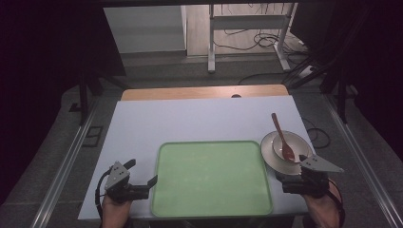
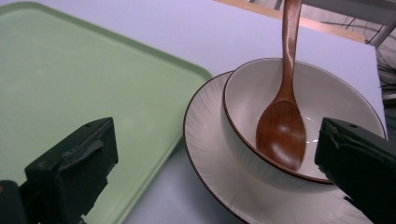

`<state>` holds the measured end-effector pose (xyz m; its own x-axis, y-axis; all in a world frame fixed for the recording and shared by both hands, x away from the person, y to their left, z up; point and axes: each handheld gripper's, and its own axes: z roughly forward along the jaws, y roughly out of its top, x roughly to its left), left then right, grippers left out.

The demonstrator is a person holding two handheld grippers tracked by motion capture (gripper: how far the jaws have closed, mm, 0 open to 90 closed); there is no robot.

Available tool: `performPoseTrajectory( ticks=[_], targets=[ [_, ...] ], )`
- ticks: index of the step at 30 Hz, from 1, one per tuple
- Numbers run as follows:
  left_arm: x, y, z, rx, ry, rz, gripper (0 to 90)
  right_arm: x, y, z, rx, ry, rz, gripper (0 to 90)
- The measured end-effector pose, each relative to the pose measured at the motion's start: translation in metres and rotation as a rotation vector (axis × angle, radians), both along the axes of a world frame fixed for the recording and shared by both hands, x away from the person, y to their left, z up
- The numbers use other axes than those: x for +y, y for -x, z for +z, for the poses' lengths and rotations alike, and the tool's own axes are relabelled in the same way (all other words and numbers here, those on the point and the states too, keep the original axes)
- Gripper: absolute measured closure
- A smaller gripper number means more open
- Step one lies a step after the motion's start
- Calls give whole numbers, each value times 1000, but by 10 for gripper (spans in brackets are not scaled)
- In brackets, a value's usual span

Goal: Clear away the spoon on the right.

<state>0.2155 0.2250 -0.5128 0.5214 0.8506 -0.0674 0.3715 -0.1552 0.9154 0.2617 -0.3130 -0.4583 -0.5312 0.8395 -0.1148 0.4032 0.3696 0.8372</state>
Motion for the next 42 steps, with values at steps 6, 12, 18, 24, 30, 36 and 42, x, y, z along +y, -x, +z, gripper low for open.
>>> performPoseTrajectory(
  ticks=[6, 12, 18, 24, 30, 36, 42],
  targets=[
    [0, 0, 0, 1, 1, 1, 0, -1, -6, 4, -4, 18, 13, 0],
    [0, 0, 0, 3, -2, 0, 0, 0, -11, 7, -10, 34, 23, 0],
    [0, 0, 0, 2, -3, 3, 0, 1, -15, 9, -17, 40, 32, 0],
    [0, 0, 0, 3, -6, 5, 0, 1, -17, 12, -21, 46, 30, 0],
    [0, 0, 0, 2, -6, 7, 0, 0, -22, 16, -28, 70, 24, 0],
    [0, 0, 0, 2, -7, 9, 0, 0, -28, 21, -22, 79, 23, 0],
    [-1, 0, 0, 3, -11, 8, 0, -1, -35, 24, -5, 88, 31, 0]
  ],
)
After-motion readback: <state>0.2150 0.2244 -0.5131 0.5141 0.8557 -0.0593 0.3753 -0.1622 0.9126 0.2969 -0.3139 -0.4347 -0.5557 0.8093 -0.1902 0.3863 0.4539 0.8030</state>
